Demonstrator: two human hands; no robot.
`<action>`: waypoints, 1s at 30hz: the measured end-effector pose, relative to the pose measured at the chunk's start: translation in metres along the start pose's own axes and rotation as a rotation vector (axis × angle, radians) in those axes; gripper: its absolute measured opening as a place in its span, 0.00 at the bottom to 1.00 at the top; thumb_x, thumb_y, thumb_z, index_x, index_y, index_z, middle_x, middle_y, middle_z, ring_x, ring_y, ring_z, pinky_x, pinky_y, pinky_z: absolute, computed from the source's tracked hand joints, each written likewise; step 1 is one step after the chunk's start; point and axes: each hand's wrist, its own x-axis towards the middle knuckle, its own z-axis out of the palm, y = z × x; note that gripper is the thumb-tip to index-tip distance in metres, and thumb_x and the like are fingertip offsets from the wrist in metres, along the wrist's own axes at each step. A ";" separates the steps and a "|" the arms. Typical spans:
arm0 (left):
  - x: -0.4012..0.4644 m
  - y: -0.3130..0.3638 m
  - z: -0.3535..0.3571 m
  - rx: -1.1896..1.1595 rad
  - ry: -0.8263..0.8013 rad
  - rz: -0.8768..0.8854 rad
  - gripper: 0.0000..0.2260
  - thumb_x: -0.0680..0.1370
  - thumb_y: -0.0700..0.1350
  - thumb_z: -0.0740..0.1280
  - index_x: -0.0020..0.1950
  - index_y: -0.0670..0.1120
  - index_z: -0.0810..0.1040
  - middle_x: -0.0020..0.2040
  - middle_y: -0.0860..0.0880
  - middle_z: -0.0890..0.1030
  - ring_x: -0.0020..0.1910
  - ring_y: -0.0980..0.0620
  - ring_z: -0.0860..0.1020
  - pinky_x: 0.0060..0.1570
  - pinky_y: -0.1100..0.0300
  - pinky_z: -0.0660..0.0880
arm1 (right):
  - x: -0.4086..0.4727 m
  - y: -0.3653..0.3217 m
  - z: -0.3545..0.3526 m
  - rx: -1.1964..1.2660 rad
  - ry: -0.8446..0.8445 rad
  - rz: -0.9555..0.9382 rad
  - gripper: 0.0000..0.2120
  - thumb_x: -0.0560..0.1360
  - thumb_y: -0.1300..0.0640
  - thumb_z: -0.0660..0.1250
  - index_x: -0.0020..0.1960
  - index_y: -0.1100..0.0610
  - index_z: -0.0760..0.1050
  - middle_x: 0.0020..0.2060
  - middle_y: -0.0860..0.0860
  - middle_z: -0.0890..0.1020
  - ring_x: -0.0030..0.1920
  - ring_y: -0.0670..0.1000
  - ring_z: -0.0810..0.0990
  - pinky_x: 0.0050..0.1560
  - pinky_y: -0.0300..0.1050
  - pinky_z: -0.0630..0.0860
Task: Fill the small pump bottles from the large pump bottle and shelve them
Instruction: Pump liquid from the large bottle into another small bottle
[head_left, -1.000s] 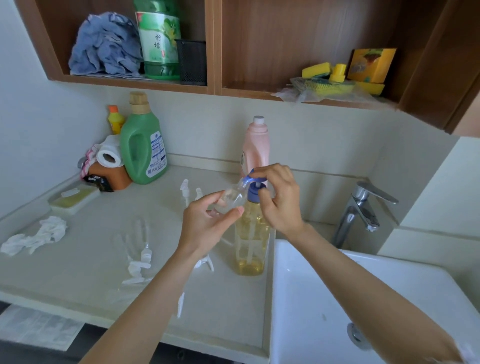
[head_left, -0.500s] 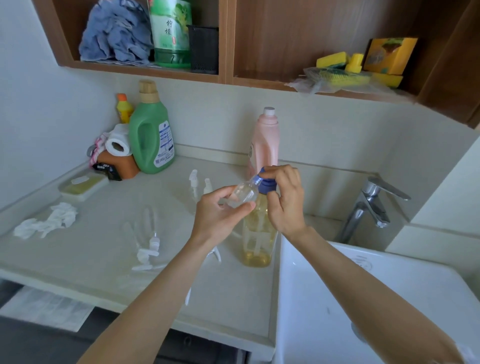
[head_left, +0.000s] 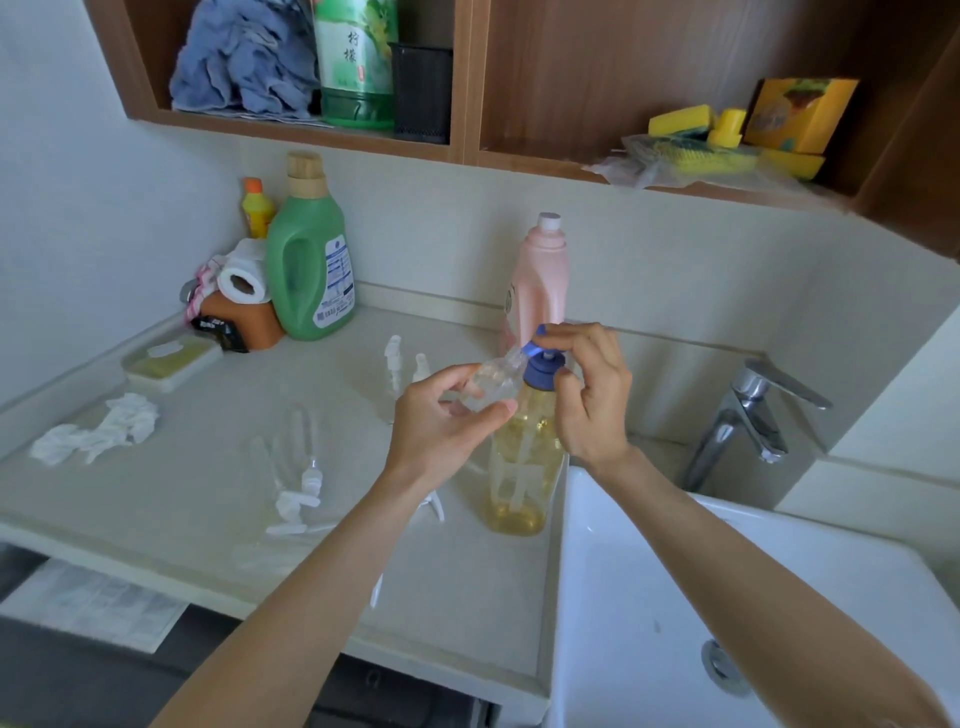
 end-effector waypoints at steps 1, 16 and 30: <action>-0.002 -0.002 0.000 0.004 0.009 -0.015 0.09 0.69 0.42 0.76 0.48 0.47 0.82 0.34 0.51 0.75 0.21 0.61 0.69 0.25 0.70 0.65 | -0.005 0.000 0.002 -0.013 -0.005 0.005 0.18 0.66 0.64 0.54 0.46 0.63 0.81 0.48 0.49 0.79 0.49 0.54 0.77 0.53 0.45 0.71; -0.009 0.015 0.001 -0.034 -0.027 0.022 0.08 0.71 0.38 0.75 0.39 0.47 0.78 0.28 0.55 0.72 0.20 0.62 0.69 0.25 0.72 0.64 | 0.011 -0.013 -0.009 -0.061 -0.084 0.004 0.19 0.69 0.62 0.54 0.48 0.60 0.82 0.48 0.54 0.82 0.50 0.57 0.78 0.56 0.37 0.68; -0.007 0.022 0.005 -0.007 0.001 -0.007 0.10 0.72 0.40 0.74 0.35 0.54 0.80 0.29 0.57 0.78 0.25 0.58 0.72 0.27 0.65 0.69 | 0.006 -0.014 -0.008 -0.122 -0.144 0.023 0.19 0.67 0.61 0.55 0.48 0.61 0.81 0.47 0.54 0.82 0.46 0.56 0.77 0.54 0.32 0.66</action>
